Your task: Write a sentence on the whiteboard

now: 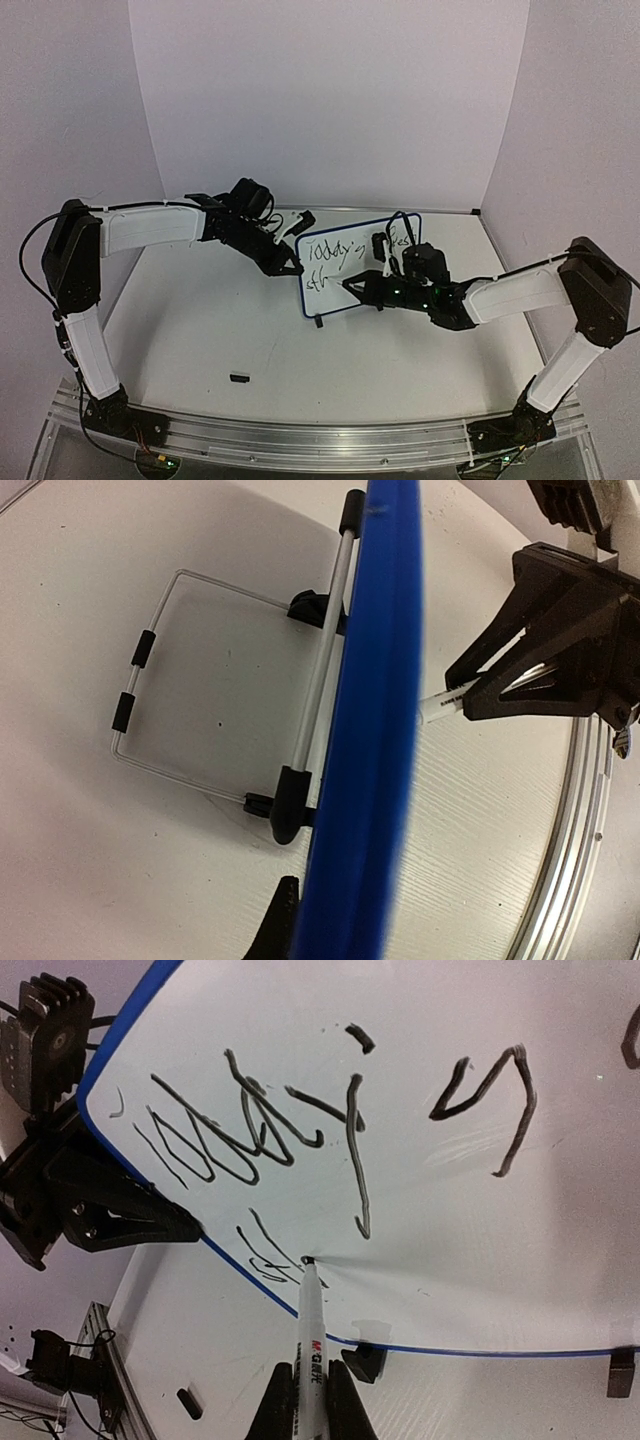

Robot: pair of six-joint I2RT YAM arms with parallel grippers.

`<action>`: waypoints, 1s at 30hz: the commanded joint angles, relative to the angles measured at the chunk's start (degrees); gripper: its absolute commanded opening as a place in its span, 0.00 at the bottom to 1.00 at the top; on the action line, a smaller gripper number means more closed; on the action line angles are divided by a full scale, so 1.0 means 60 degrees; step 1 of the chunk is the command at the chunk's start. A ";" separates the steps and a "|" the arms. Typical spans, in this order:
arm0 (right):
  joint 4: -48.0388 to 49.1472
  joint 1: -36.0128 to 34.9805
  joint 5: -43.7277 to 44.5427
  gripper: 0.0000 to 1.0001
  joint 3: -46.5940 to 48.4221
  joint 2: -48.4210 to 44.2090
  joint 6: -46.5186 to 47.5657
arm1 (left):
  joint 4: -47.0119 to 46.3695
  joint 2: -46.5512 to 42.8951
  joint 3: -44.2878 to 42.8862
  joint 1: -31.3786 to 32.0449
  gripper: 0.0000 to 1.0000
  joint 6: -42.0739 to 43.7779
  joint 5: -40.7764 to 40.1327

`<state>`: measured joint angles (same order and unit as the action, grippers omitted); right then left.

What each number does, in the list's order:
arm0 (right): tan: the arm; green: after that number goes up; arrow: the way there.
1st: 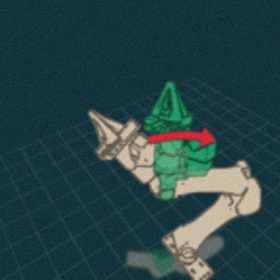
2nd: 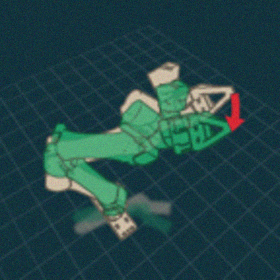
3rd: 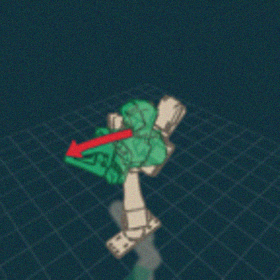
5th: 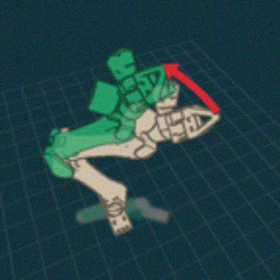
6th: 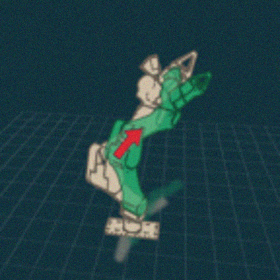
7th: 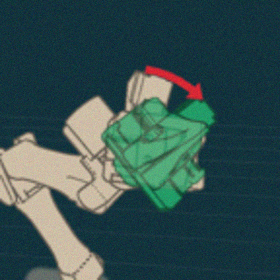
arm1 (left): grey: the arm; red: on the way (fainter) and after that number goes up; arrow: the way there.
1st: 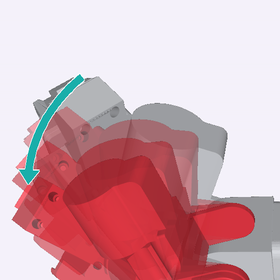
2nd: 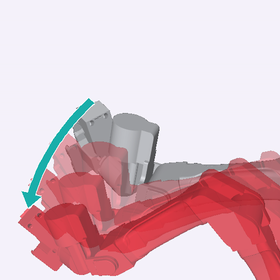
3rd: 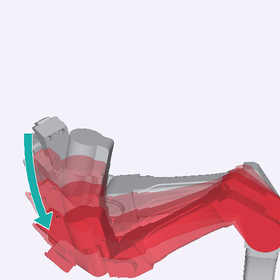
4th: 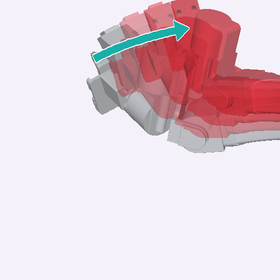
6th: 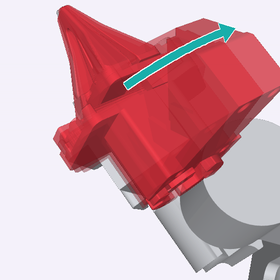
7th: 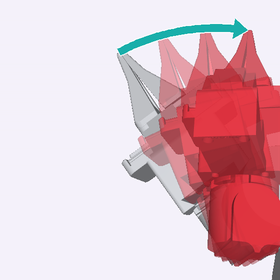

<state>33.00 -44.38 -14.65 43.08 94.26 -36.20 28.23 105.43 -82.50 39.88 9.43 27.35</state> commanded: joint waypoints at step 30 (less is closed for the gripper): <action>0.0234 0.0054 0.0208 0.00 -0.0386 0.0100 -0.0172 | 0.0343 0.0123 -0.0330 0.0137 0.00 0.0114 0.0052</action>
<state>33.01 -44.29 -14.20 41.12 94.83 -37.32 28.23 105.43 -82.50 39.97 9.45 27.33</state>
